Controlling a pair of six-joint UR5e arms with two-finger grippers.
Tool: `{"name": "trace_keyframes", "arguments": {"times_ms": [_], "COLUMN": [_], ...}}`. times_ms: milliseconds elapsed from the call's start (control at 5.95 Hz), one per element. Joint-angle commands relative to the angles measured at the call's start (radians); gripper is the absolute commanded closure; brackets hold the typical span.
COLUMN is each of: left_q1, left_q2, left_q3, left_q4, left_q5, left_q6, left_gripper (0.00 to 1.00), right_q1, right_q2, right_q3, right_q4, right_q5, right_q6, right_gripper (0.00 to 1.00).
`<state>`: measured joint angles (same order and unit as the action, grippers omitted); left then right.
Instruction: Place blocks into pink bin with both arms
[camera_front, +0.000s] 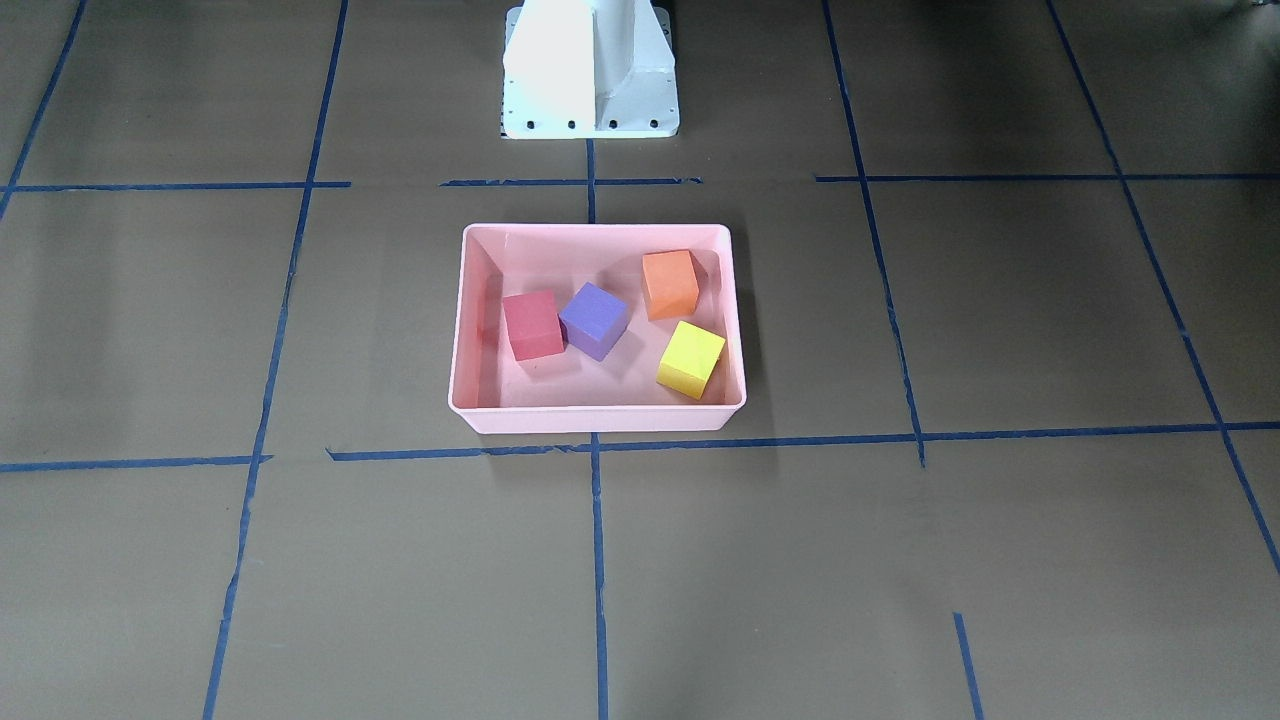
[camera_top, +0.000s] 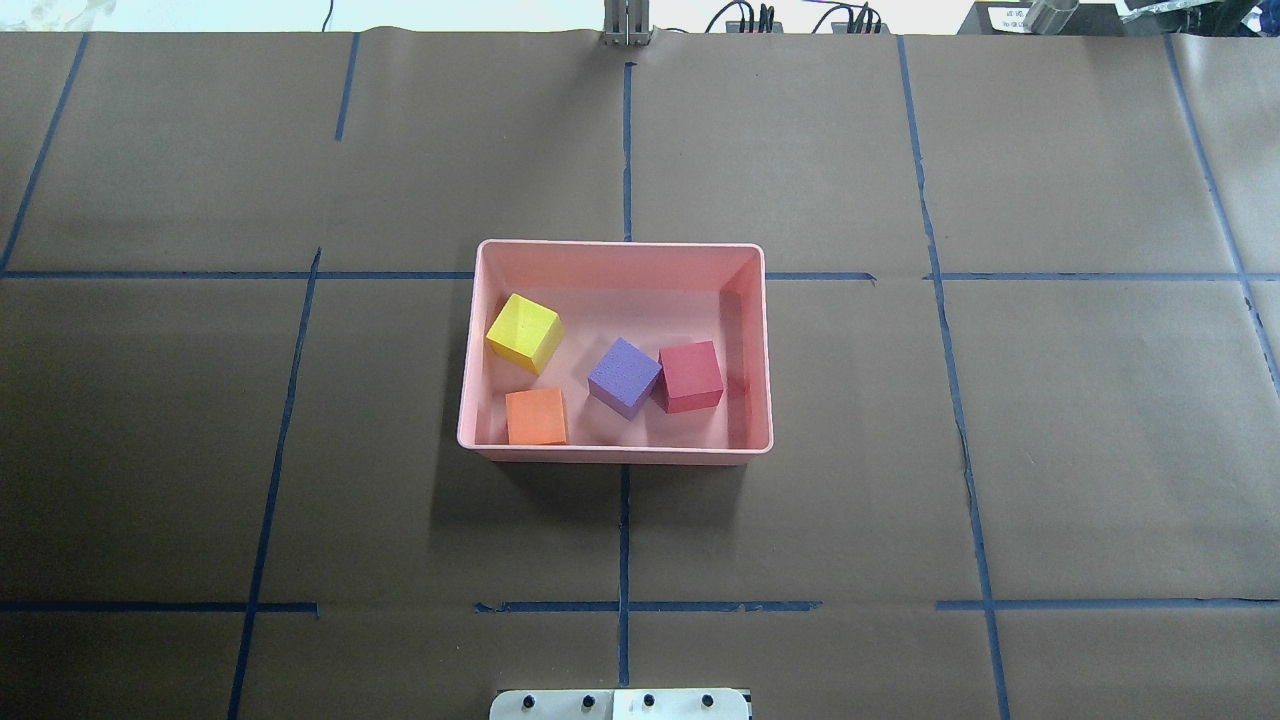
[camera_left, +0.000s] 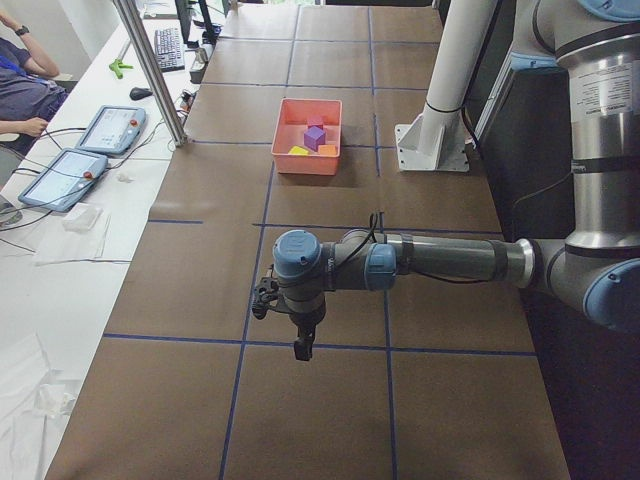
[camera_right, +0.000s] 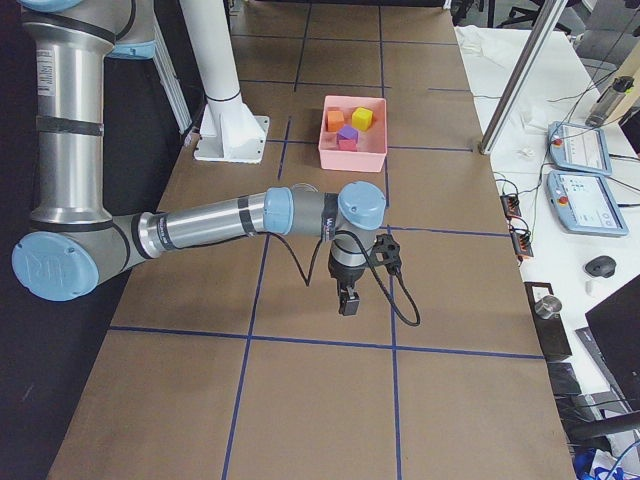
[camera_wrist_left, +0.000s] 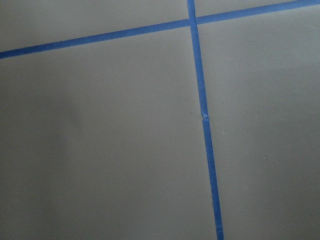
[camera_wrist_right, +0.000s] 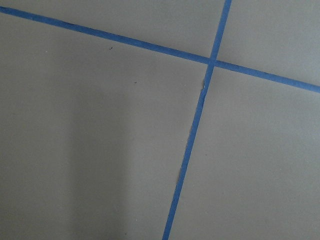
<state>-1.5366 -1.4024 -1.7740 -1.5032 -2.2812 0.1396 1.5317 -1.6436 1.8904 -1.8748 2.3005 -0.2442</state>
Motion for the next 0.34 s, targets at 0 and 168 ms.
{"name": "trace_keyframes", "arguments": {"times_ms": [0, 168], "left_q1": [0.001, 0.001], "left_q2": [0.000, 0.000], "left_q3": [-0.001, -0.001], "left_q4": [0.000, 0.000], "left_q5": [-0.003, -0.003], "left_q6": [0.000, 0.000], "left_gripper": [0.00, 0.00], "right_q1": [-0.001, -0.008], "right_q2": [0.002, 0.002], "right_q3": [0.003, 0.003], "right_q4": [0.000, 0.000], "right_q5": [0.016, 0.016], "right_q6": [0.003, 0.005], "right_gripper": [0.00, 0.00]}}
